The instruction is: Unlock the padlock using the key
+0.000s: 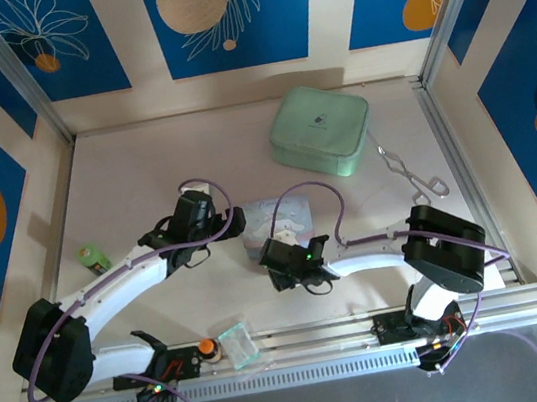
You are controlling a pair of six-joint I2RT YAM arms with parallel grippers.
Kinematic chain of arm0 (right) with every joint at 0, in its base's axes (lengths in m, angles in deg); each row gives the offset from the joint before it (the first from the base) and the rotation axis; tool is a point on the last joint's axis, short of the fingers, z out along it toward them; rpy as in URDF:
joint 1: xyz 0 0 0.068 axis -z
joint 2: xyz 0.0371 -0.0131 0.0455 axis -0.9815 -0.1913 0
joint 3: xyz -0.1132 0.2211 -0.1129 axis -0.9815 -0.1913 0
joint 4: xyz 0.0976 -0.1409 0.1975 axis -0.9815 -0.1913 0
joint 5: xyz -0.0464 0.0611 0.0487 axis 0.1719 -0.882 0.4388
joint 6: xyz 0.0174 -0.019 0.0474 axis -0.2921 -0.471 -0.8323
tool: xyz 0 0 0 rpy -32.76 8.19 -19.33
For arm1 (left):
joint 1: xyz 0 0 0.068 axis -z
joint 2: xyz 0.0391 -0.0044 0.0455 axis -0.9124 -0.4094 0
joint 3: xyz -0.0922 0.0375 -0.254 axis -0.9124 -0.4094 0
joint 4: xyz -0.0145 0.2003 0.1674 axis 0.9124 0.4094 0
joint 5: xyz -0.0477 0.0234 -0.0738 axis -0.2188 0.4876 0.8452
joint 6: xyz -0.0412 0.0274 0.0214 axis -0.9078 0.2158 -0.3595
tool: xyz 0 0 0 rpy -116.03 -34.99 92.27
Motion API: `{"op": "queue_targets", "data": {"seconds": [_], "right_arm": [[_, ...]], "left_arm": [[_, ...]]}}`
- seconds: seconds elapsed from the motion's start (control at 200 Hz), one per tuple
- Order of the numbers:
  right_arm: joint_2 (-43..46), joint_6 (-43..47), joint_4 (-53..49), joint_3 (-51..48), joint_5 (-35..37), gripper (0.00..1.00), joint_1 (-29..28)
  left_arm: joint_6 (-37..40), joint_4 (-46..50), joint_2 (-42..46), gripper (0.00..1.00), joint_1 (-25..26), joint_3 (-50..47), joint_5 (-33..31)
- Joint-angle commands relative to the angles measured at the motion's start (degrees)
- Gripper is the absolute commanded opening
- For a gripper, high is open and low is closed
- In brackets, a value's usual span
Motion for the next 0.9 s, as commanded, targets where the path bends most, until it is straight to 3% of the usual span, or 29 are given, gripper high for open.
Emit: {"op": "queue_targets", "data": {"seconds": [0.0, 0.155, 0.48, 0.585, 0.67, 0.74, 0.895], "right_arm": [[1.2, -2.0, -6.2, -0.9, 0.7, 0.54, -0.4], [2.6, -5.0, -5.9, -2.7, -1.4, 0.52, -0.3], [6.1, -10.7, -7.4, -5.5, -1.8, 0.38, -0.3], [8.9, -10.8, -5.1, -8.7, -2.4, 0.36, 1.6], [11.4, -10.2, -3.2, -11.7, -3.3, 0.35, 3.7], [13.7, -9.1, -1.0, -14.1, -4.8, 0.35, 5.6], [18.1, -7.3, 4.8, -18.9, -8.2, 0.33, 9.5]], "left_arm": [[0.6, 0.1, 1.3, 0.97, 0.3, 0.8, 1.3], [-0.4, -0.3, 2.2, 0.97, 0.6, -0.2, 1.7], [0.0, -0.9, 3.8, 0.96, 1.5, -0.2, 2.7], [8.9, -1.0, 3.4, 0.86, 1.8, 1.5, 7.7], [16.1, 1.7, 2.5, 1.0, 3.1, 4.0, 9.1], [23.9, 4.7, 0.9, 1.0, 5.3, 6.4, 9.5], [38.3, 11.8, -6.7, 1.0, 13.7, 11.9, -1.2]]}}
